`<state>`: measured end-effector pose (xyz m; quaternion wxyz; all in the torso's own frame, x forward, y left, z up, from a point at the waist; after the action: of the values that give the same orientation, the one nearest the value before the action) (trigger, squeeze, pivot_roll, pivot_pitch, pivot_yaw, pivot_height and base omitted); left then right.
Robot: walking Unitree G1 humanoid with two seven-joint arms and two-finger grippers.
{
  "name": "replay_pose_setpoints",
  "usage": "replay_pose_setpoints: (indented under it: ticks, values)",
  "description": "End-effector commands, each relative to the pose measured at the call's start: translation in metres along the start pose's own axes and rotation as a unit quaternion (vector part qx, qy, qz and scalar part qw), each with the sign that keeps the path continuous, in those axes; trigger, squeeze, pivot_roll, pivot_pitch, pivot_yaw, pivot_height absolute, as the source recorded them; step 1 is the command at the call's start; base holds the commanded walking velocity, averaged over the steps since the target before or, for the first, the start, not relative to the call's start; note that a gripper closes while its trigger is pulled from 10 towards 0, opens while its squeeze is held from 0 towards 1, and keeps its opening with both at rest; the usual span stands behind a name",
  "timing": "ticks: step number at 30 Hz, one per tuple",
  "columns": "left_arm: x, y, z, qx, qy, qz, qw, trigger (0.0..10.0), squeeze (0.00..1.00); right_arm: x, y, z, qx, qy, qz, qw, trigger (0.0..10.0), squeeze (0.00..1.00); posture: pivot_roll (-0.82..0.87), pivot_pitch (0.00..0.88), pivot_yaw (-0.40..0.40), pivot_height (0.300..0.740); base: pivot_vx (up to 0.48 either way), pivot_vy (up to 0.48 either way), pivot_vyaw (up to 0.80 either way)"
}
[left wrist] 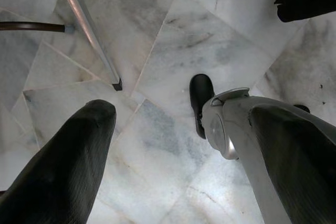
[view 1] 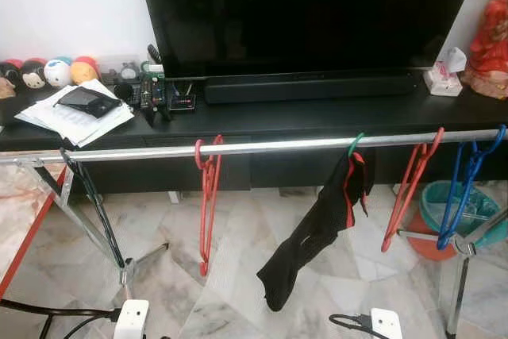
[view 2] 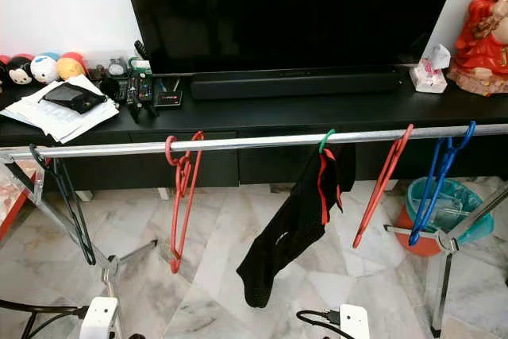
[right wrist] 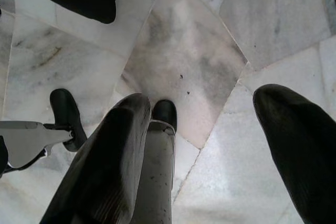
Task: Hang hanger
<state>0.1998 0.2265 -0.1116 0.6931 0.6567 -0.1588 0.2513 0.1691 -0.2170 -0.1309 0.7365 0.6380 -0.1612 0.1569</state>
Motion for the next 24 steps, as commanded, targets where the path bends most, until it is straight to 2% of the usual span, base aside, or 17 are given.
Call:
replay_pose_setpoints:
  ticks: [1, 24]
  values:
    - [-0.0058, 0.0015, -0.0050, 0.006, -0.001, -0.011, 1.000, 10.0, 0.00, -0.0018, 0.0001, -0.0013, 0.001, -0.005, -0.002, 1.000, 10.0, 0.00, 0.08, 0.000, 0.030, 0.732, -0.281, 0.000, 0.00]
    - [-0.0054, 0.0009, -0.0029, 0.001, -0.004, -0.014, 1.000, 10.0, 0.00, -0.0007, 0.0000, -0.0030, 0.002, -0.005, -0.001, 1.000, 10.0, 0.00, 0.09, 0.000, 0.034, 0.732, -0.318, 0.000, 0.00]
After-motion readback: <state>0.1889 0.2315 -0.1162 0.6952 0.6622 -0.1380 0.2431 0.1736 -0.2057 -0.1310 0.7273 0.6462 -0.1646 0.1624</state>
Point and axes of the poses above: a point about 5 cm out from each wrist's last joint towards the gripper, its own y axis pointing back from the gripper into the wrist, its own x axis along the axis of the wrist's last joint, z = x × y, the point moved 4 cm from there along -y, pointing out of the wrist towards the gripper, and after that the axes turned 10 degrees about y, right-handed, at the moved point
